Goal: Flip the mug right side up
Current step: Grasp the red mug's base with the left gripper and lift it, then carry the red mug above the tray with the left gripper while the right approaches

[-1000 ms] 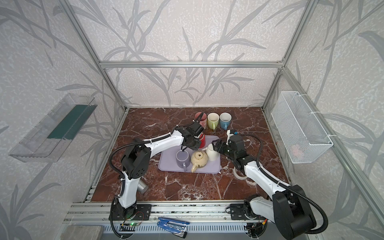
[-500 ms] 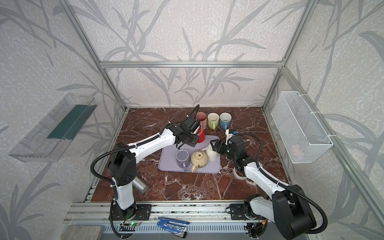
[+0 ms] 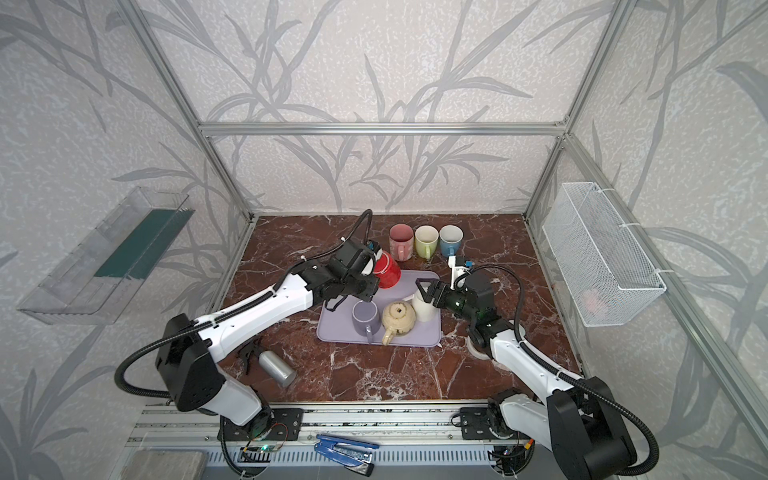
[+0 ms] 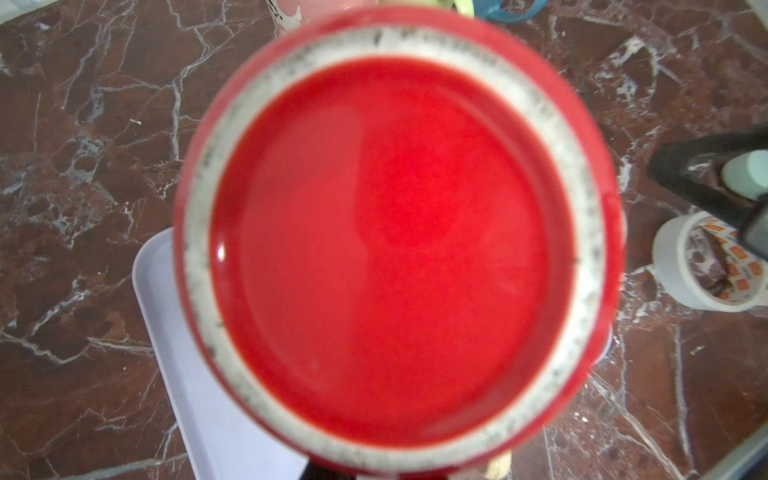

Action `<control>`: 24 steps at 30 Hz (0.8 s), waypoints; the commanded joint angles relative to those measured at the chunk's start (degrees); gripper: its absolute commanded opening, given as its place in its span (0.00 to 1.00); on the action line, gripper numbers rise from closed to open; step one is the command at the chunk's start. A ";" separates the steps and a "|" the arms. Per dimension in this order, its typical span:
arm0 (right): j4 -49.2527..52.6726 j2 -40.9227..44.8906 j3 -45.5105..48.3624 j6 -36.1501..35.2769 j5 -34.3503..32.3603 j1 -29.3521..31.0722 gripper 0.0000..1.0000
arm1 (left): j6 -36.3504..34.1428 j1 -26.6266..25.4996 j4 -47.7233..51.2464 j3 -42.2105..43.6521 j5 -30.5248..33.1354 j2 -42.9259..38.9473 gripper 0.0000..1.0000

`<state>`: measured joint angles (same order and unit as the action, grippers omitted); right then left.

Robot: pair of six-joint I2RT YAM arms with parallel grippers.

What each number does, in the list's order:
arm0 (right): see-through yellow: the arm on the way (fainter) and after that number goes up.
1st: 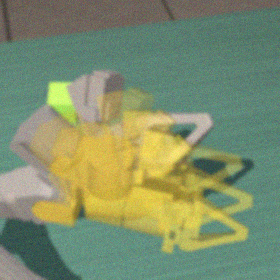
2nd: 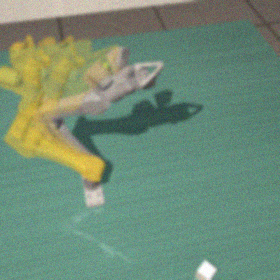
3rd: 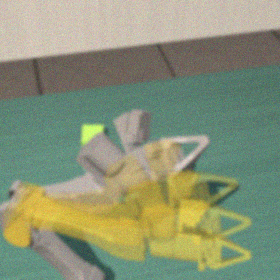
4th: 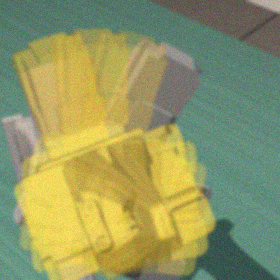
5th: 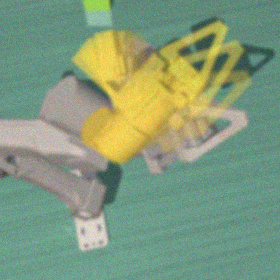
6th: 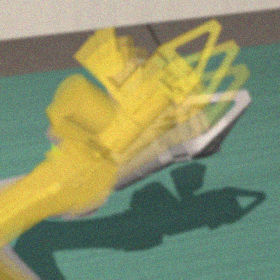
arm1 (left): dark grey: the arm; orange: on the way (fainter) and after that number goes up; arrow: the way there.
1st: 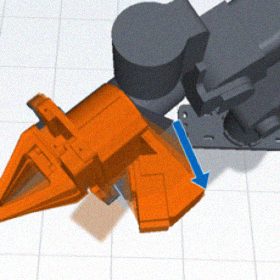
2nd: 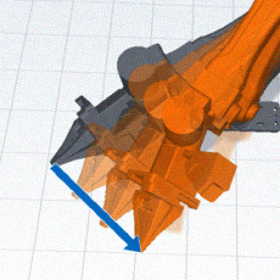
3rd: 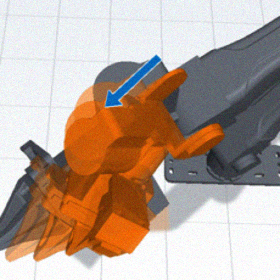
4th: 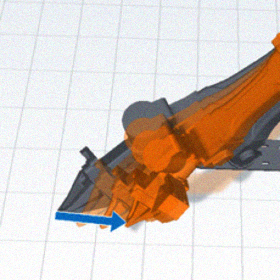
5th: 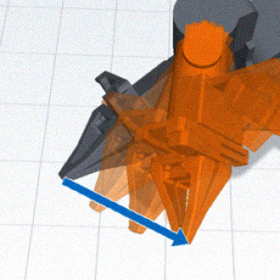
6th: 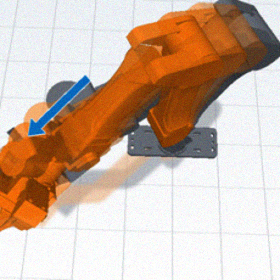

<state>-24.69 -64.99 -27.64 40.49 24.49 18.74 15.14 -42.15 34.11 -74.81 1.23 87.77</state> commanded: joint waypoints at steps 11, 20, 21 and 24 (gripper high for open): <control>-22.00 -0.12 3.09 8.72 11.54 0.73 0.75 | 11.92 8.49 -16.46 11.66 -17.13 -20.45 0.00; -19.35 2.04 1.09 6.10 9.11 7.82 0.76 | 23.23 15.43 -31.89 21.17 -30.80 -25.71 0.00; -19.50 1.76 0.64 6.03 8.91 8.69 0.76 | 24.66 15.92 -33.78 21.86 -32.46 -25.83 0.00; -21.46 0.18 -0.43 6.46 8.75 10.93 0.76 | 29.42 17.45 -40.14 24.45 -35.56 -26.26 0.00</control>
<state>-42.48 -64.23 -25.69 47.55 33.54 28.23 38.50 -25.82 7.86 -50.96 -27.73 64.03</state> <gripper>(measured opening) 0.759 0.107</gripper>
